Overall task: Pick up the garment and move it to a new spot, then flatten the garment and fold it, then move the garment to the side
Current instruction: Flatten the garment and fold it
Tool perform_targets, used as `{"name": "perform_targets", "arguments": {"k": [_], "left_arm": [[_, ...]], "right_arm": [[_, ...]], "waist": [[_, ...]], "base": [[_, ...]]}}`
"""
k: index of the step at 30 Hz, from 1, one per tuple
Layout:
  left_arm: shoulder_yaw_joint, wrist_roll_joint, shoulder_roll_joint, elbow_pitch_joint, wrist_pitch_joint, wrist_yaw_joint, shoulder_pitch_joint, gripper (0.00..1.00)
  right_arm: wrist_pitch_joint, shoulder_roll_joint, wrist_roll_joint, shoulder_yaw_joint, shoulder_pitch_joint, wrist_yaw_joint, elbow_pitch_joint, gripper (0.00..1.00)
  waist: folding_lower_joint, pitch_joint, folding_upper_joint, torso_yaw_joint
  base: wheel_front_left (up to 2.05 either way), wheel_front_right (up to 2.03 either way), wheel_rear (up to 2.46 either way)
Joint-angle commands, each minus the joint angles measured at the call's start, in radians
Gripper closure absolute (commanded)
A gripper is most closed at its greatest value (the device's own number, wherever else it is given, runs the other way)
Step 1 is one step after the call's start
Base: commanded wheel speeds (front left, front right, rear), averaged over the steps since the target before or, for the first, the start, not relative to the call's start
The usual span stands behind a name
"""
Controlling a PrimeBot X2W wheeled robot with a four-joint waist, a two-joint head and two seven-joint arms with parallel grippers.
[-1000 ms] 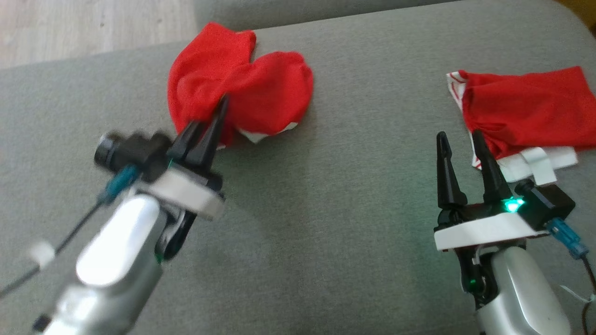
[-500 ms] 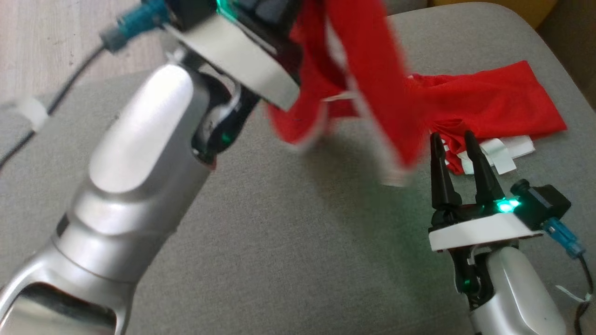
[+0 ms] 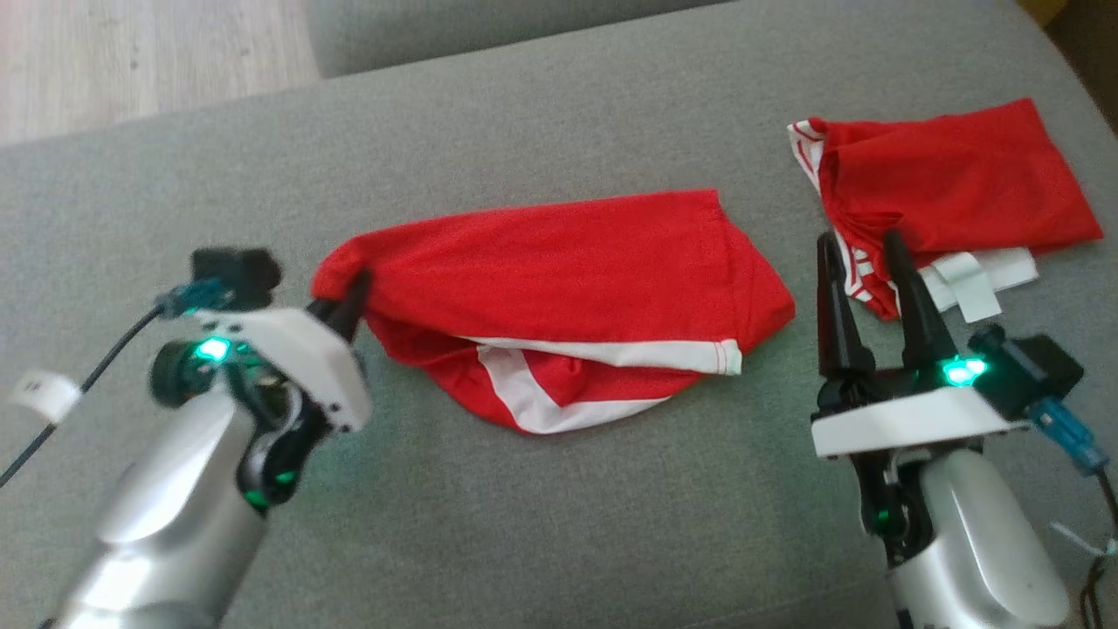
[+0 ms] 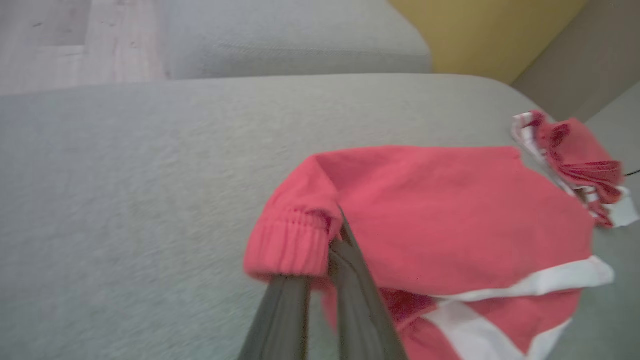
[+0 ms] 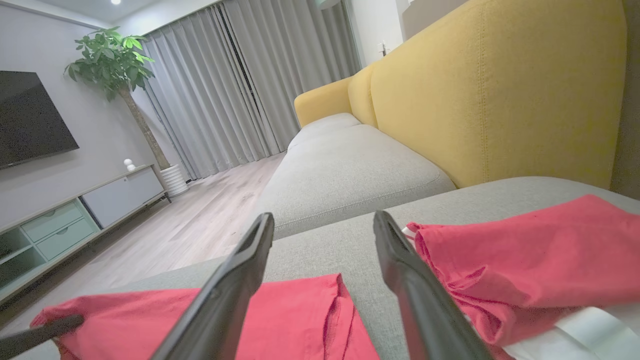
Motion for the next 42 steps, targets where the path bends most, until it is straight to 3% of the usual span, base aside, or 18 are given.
{"name": "perform_targets", "arguments": {"k": [1,2,10,15,20,25,28,33,42], "left_arm": [[0.049,0.01,0.047,-0.007,-0.031,-0.005,-0.075,0.4],[0.049,0.026,0.058,0.021,-0.052,-0.005,-0.078,0.0],[0.106,0.04,0.042,0.195,-0.238,-0.009,-0.142,0.0],[0.11,0.05,0.048,0.21,-0.315,-0.032,-0.141,0.0],[0.109,0.062,0.061,0.12,-0.414,-0.046,-0.072,0.0],[0.128,0.087,0.06,-0.022,-0.495,0.017,0.052,0.0],[0.147,0.102,0.038,-0.118,-0.516,0.062,0.149,0.0],[0.18,0.146,-0.003,-0.231,-0.523,0.1,0.263,0.0],[0.25,0.273,-0.084,-0.327,-0.524,0.079,0.351,0.0]], "right_arm": [[-0.01,-0.002,-0.01,0.02,-0.051,-0.001,-0.036,0.0],[-0.01,-0.002,-0.013,0.019,-0.054,-0.001,-0.036,0.0],[-0.01,-0.002,-0.047,0.008,-0.054,-0.001,-0.029,0.0],[-0.01,-0.002,-0.06,0.001,-0.042,-0.001,-0.025,0.0],[-0.01,-0.002,-0.068,-0.014,-0.015,-0.001,-0.027,0.0],[-0.01,-0.002,-0.076,-0.029,0.019,-0.001,-0.025,0.0],[-0.01,-0.002,-0.082,-0.034,0.036,-0.001,-0.02,0.0],[-0.01,-0.002,-0.091,-0.041,0.044,-0.001,-0.015,0.0],[-0.003,-0.002,-0.111,-0.035,0.026,-0.001,0.055,0.0]], "waist": [[0.0,0.014,0.0,0.005],[0.0,0.018,0.0,0.006],[0.0,0.016,0.0,0.039],[0.0,-0.009,0.0,0.065],[0.0,-0.035,0.0,0.096],[0.0,-0.054,0.0,0.132],[0.0,-0.06,0.0,0.152],[0.0,-0.059,0.0,0.171],[0.0,-0.052,0.0,0.207]], "base": [[0.0,0.0,0.0],[0.0,0.0,0.0],[0.0,0.0,0.0],[0.0,0.0,0.0],[0.0,0.0,0.0],[0.0,0.0,0.0],[0.0,0.0,0.0],[0.0,0.0,0.0],[0.0,0.0,0.0]]}}
